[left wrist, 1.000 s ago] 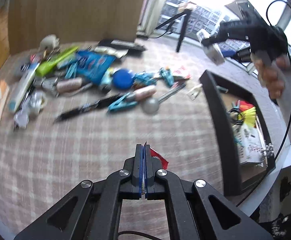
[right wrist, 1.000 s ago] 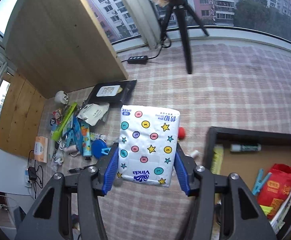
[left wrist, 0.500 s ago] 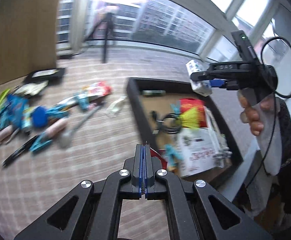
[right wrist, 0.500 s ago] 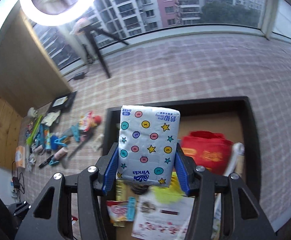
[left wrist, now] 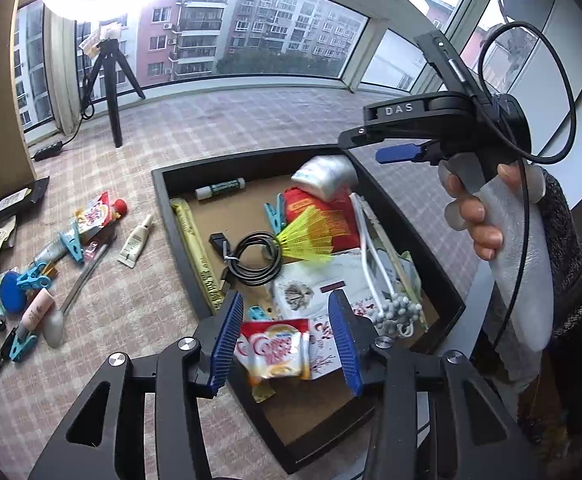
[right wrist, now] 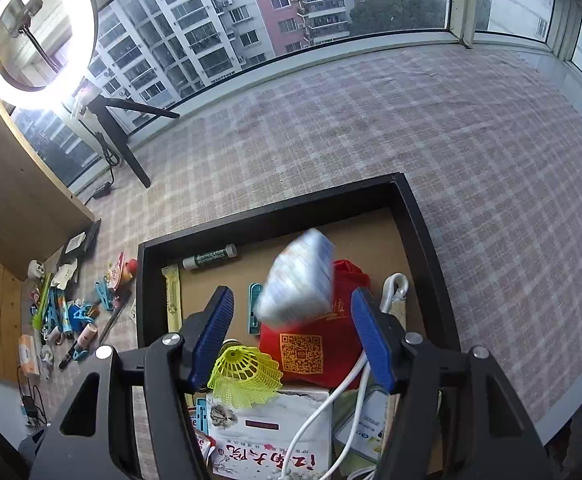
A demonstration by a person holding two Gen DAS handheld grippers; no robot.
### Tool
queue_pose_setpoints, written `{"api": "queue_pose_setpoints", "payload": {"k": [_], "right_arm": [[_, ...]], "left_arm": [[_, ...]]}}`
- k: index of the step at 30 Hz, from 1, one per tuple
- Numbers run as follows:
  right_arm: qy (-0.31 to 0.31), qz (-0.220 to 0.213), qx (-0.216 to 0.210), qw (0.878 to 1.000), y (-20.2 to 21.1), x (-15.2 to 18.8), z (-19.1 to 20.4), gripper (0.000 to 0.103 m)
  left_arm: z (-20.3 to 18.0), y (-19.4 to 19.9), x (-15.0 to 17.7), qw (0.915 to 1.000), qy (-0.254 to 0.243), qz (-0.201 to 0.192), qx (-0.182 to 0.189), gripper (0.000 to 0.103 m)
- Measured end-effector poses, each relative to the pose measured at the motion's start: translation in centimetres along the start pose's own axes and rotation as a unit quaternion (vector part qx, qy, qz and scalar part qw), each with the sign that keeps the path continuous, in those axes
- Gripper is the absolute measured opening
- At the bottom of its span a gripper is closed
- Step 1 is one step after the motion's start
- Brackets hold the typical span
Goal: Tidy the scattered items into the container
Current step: 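Carry sachet and tissue pack over the tray and open both grippers, then move the left gripper to the black pen while the right gripper reaches a pink bottle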
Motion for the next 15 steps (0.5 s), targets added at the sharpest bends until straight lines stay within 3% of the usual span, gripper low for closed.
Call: {"api": "queue_pose_setpoints", "payload": {"k": [9,15], "right_arm": [[0.006,0.011,-0.030,0.999,-0.7,0.7,2.3,0.060],[0.023,0.024,-0.045,0.998,-1.3,1.5,4.7,0.060]], "left_arm": [[3.7,0.8,0.8,0.9983,0.055,0.000,-0.018,0.041],[7.7,2.0,1.4,0.9929,0.110,-0.009,-0.044,0.041]]}}
Point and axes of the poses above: each gripper's, at about its wrist camera, not at the fingertips, and y roughly against the way its jaws point, z to its left, x to its underside, the point moved 9 cm from there along -y, roughly the way its jaws point, and after that the axes turned 8 degrees about -z, right-handed, at the moved point
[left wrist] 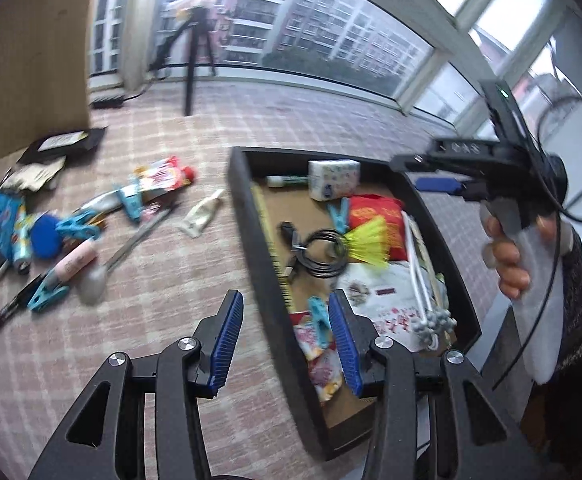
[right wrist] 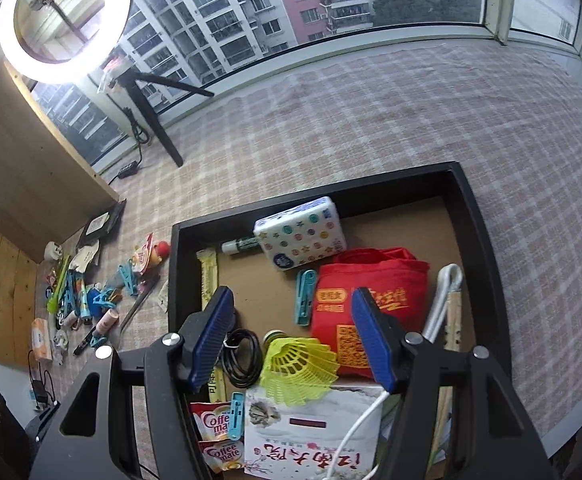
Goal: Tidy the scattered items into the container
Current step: 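Move the left gripper to the black pen while the right gripper reaches a pink bottle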
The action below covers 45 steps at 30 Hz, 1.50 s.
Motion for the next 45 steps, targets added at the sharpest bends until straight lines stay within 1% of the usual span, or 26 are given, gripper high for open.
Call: {"api": "queue_pose_setpoints", "payload": {"k": [3,9,11,13,19,21,24,26,28,30,33,35,37,39,42,45], "right_arm": [[0.012,0.003,-0.005,1.000,-0.3,0.4,1.3,0.060],[0.036,0.014,-0.027,0.999,-1.1,1.7,4.6,0.060],[0.048,0.018,-0.034,0.998,-1.4,2.3,6.0,0.060],[0.062,0.022,-0.041,0.997,-1.8,3.0,7.5,0.060],[0.098,0.020,-0.060,0.993,-2.4,5.5,12.2,0.060],[0.113,0.023,-0.066,0.991,-2.6,6.7,14.2,0.060],[0.137,0.015,-0.069,0.988,-2.6,8.4,17.1,0.060],[0.150,0.015,-0.075,0.986,-2.6,9.6,19.2,0.060],[0.153,0.020,-0.082,0.985,-3.0,10.7,21.1,0.060],[0.150,0.029,-0.083,0.985,-3.6,11.9,22.7,0.060],[0.147,0.038,-0.084,0.985,-4.5,13.4,24.8,0.060],[0.152,0.043,-0.076,0.985,-5.3,14.1,25.8,0.060],[0.149,0.055,-0.066,0.985,-6.3,14.8,26.6,0.060],[0.131,0.069,-0.067,0.987,-7.0,15.0,27.1,0.060],[0.106,0.069,-0.053,0.991,-7.9,14.1,27.4,0.060],[0.074,0.074,-0.045,0.993,-9.2,12.6,27.9,0.058]], "left_arm": [[2.0,0.5,0.2,0.9997,0.017,-0.004,-0.016,0.041],[6.8,2.2,1.1,0.9965,0.051,-0.015,-0.065,0.043],[9.0,3.2,1.6,0.9941,0.060,-0.022,-0.088,0.043],[10.9,4.2,2.0,0.9916,0.073,-0.027,-0.103,0.043],[18.3,7.9,4.0,0.9800,0.121,-0.038,-0.153,0.043],[20.5,9.1,4.8,0.9765,0.133,-0.040,-0.165,0.043],[24.0,11.2,5.9,0.9710,0.145,-0.042,-0.185,0.044],[26.0,12.4,6.6,0.9694,0.147,-0.042,-0.192,0.044],[27.5,13.0,7.0,0.9700,0.136,-0.037,-0.198,0.044],[28.6,13.2,7.1,0.9726,0.118,-0.029,-0.198,0.044],[28.9,12.3,6.6,0.9817,0.071,-0.014,-0.176,0.044],[28.5,11.0,5.9,0.9864,0.032,-0.004,-0.161,0.044],[28.0,9.6,5.1,0.9885,-0.003,0.008,-0.151,0.043],[27.6,8.1,4.4,0.9891,-0.033,0.018,-0.142,0.043],[27.1,5.7,3.6,0.9908,-0.060,0.036,-0.116,0.043],[27.2,3.6,3.4,0.9882,-0.088,0.055,-0.112,0.039]]}}
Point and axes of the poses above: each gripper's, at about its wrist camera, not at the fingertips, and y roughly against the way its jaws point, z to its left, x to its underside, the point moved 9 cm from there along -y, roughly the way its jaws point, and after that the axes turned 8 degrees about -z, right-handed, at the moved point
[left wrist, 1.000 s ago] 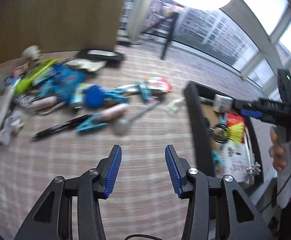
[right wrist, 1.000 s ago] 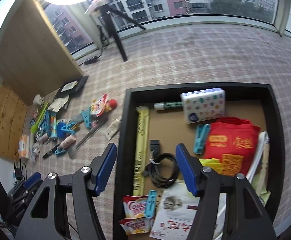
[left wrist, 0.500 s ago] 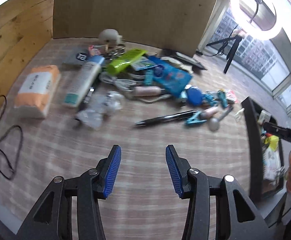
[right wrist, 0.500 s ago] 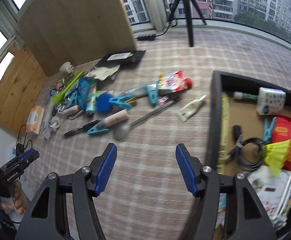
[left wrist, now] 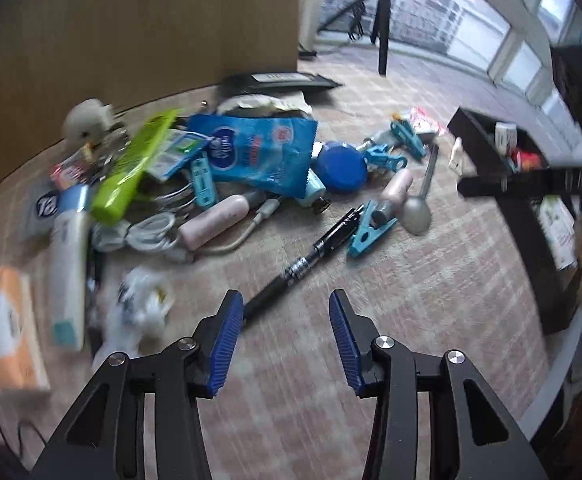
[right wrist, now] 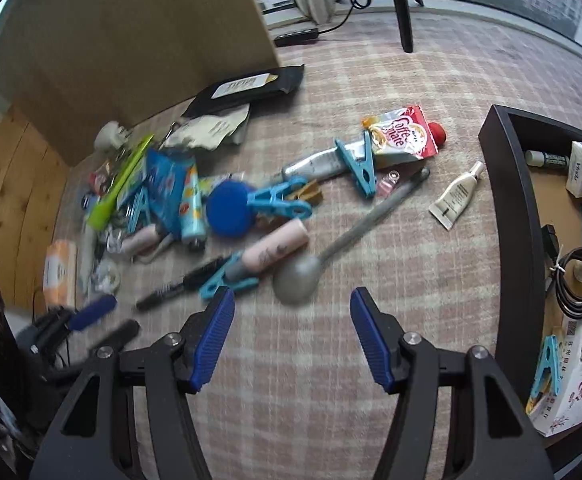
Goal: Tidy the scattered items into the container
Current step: 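Move the left gripper to the black pen while the right gripper reaches a pink bottle, then grasp the black pen with the left gripper while the right gripper grasps the pink bottle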
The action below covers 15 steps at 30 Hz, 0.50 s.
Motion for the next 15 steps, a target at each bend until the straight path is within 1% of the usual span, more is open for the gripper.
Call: {"api": "queue_pose_setpoints", "payload": {"k": [1,2,4,5,9,11,15], "right_arm": [[-0.009,0.005,-0.001,1.000,-0.5,-0.5,0.1,0.056],[-0.016,0.012,0.002,1.000,-1.1,-0.9,0.2,0.050],[-0.027,0.033,0.013,0.999,-2.6,-1.5,0.3,0.041],[-0.032,0.042,0.014,0.999,-3.4,-1.7,0.4,0.039],[-0.060,0.068,0.023,0.996,-5.4,-1.6,0.2,0.038],[-0.071,0.073,0.027,0.994,-6.1,-1.6,0.2,0.037],[-0.064,0.079,0.042,0.994,-6.9,-1.7,0.7,0.034]], "left_arm": [[-0.1,-0.5,0.0,0.9999,-0.009,0.004,0.002,0.035],[-0.2,-1.0,-0.1,0.9998,-0.018,0.010,0.004,0.034],[-0.2,-1.7,-0.2,0.9994,-0.030,0.015,0.005,0.033],[-0.1,-2.0,-0.2,0.9992,-0.035,0.017,0.007,0.033],[-0.1,-2.7,-0.5,0.9986,-0.045,0.020,0.020,0.032],[-0.3,-3.1,-0.4,0.9978,-0.055,0.024,0.026,0.029],[-0.5,-3.8,-0.3,0.9966,-0.068,0.032,0.034,0.027]]}}
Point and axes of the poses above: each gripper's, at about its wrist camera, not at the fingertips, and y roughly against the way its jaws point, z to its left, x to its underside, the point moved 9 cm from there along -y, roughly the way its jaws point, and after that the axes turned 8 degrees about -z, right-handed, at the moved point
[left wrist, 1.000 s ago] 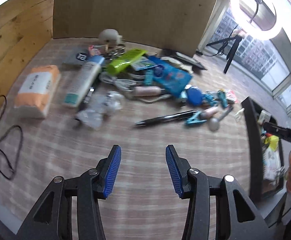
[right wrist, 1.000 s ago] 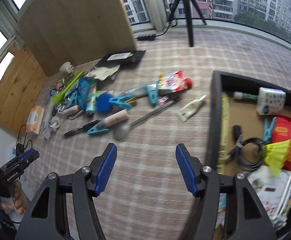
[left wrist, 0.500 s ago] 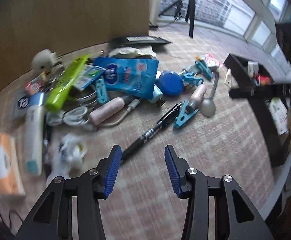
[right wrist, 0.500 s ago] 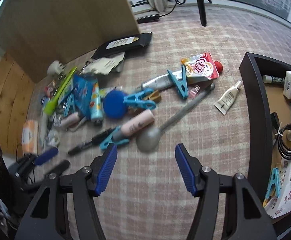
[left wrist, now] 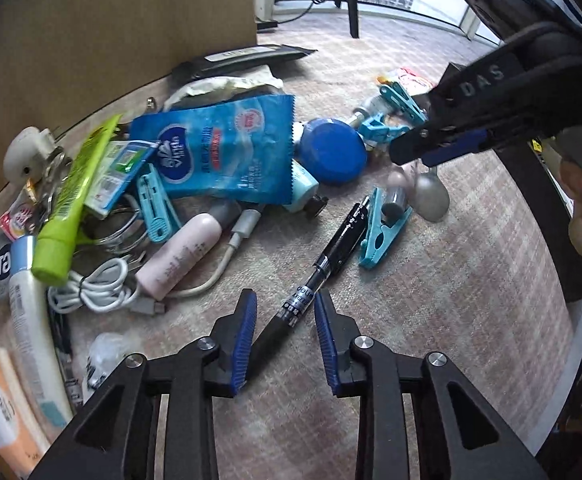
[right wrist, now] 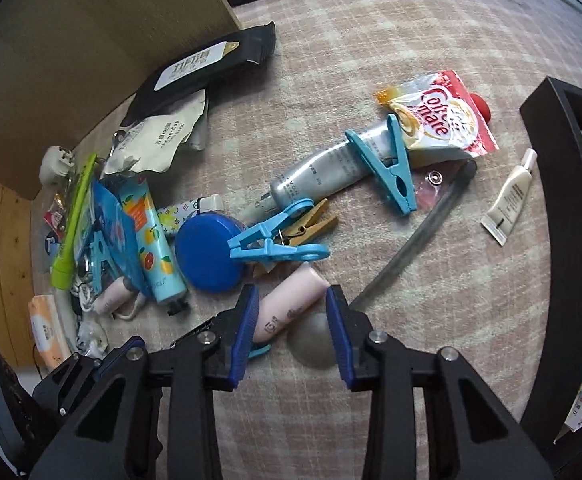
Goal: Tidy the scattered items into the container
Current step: 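Grasp the black pen with the left gripper while the right gripper grasps the pink bottle, then carry pen and pink bottle into the tray and open both grippers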
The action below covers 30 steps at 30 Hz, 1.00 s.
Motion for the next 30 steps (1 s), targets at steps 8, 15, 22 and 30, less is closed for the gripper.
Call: {"api": "queue_pose_setpoints", "payload": {"k": [8,15,22,30], "right_arm": [[0.015,0.009,0.026,0.999,-1.2,0.2,1.2,0.032],[0.038,0.004,0.024,0.999,-1.0,1.4,1.7,0.020],[0.024,-0.006,-0.023,0.999,0.6,2.6,1.7,0.020],[0.040,-0.039,-0.058,0.997,4.8,4.2,0.3,0.020]], "left_arm": [[-1.3,-0.8,-1.0,0.9994,-0.034,0.001,0.007,0.026],[-2.8,-0.7,-0.8,0.9988,-0.050,-0.001,-0.002,0.013],[-2.3,0.8,0.5,0.9993,0.029,-0.007,0.023,0.010],[-1.9,4.4,0.9,0.9936,0.101,-0.049,0.014,0.010]]}}
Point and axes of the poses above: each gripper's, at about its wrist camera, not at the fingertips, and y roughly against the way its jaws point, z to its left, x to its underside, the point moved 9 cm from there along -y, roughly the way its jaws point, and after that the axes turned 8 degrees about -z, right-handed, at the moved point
